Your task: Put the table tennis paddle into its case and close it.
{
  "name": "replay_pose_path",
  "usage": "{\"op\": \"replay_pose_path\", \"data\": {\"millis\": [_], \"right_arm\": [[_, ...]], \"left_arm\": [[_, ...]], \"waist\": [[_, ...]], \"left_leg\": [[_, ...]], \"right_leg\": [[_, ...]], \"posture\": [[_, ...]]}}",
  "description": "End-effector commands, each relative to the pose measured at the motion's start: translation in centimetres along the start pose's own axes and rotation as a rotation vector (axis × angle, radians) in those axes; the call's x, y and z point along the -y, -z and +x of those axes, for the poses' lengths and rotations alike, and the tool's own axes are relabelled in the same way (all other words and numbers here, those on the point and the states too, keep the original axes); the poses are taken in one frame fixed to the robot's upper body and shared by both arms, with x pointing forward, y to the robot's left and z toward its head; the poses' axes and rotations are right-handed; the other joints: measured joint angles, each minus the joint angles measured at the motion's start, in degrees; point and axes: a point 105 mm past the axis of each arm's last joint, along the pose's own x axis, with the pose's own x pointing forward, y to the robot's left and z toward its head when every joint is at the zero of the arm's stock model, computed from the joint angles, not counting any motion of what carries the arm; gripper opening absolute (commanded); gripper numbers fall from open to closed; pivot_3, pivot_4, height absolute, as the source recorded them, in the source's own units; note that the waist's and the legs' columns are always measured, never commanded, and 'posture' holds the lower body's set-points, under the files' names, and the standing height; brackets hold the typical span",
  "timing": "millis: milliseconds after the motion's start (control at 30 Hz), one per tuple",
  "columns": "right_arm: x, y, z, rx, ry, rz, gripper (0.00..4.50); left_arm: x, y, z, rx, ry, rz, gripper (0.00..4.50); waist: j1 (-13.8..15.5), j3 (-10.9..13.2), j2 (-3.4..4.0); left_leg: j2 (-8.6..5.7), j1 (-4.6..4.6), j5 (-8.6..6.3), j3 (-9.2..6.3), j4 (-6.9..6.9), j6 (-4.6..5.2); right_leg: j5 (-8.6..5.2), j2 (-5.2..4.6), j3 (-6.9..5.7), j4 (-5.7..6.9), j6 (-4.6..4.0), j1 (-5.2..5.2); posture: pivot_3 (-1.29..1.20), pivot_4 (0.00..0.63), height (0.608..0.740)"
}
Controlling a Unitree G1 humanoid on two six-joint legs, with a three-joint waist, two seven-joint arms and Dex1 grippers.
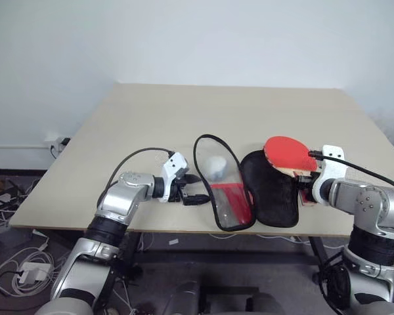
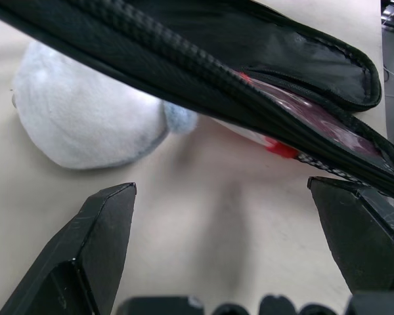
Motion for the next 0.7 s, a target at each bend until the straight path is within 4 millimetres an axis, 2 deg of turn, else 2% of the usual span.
{"op": "replay_pose_path", "data": {"millis": [33,300,467,567,700], "right_arm": [[-1.3,-0.9,-0.3,0.055,0.018,0.012,1.20],[-2.5,1.5,0.9,-0.030,0.031,0.028,1.20],[-2.0,3.0,1.3,-0.077,0.055,0.052,1.20],[-2.4,4.2,1.7,-0.123,0.039,0.042,1.20],[-3.3,4.4,1.6,-0.120,0.006,0.027,1.20]], "left_arm": [[0.0,-1.8,0.4,0.029,0.017,0.065,4.50],[-0.1,-2.0,0.9,0.036,0.028,0.074,4.50],[-0.4,-2.1,0.8,0.039,0.024,0.077,4.50],[-0.4,-2.0,0.8,0.038,0.023,0.080,4.50],[-0.4,-2.0,0.7,0.037,0.022,0.080,4.50]], "waist": [[0.0,0.0,0.01],[-0.1,0.0,0.03],[0.0,0.0,0.02],[0.0,0.0,0.02],[-0.1,0.0,0.00]], "left_leg": [[-0.01,-0.12,0.07,0.03,0.00,0.00],[0.00,-0.37,0.16,0.14,0.04,-0.11],[0.01,-0.37,0.19,0.11,0.03,-0.16],[0.00,-0.36,0.19,0.09,0.03,-0.16],[0.02,-0.36,0.18,0.07,0.02,-0.20]], "right_leg": [[0.00,0.02,0.00,0.06,0.00,-0.15],[0.00,0.08,-0.16,0.10,0.00,-0.30],[0.00,0.10,-0.21,0.10,0.00,-0.29],[0.00,0.10,-0.25,0.09,0.00,-0.26],[0.00,0.11,-0.26,0.09,0.00,-0.26]], "posture": [[0.00,0.000,0.715],[0.00,0.000,0.715],[0.00,0.000,0.715],[0.00,0.000,0.715],[0.00,0.000,0.715]]}}
